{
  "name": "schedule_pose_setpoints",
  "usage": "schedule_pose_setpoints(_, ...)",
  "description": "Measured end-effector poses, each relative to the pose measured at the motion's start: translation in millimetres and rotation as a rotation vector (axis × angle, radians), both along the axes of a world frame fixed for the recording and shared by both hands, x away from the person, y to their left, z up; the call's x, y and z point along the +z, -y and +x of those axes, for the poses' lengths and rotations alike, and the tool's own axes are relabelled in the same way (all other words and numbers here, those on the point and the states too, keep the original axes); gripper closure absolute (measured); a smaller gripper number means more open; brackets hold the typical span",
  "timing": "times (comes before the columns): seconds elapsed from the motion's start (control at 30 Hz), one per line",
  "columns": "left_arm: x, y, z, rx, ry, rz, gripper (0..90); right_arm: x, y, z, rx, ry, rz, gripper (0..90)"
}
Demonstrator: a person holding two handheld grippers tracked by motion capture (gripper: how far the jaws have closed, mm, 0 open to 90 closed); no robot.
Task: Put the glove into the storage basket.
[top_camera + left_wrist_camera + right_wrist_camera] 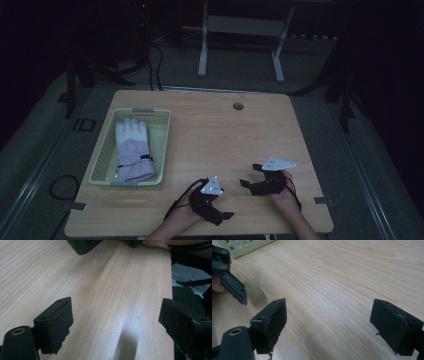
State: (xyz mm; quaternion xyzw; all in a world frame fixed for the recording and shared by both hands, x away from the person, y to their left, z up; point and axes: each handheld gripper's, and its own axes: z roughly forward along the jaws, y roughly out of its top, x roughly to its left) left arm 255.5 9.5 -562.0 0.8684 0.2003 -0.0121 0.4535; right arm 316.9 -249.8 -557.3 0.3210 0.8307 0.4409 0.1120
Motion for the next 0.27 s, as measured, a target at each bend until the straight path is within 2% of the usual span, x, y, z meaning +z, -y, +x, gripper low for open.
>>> schedule_pose_setpoints(0.27,-0.4,0.6,0.1,-0.004,-0.004,0.004,12.6,-1.9,1.2,1.7,-0.019,0.007,-0.011,13.9)
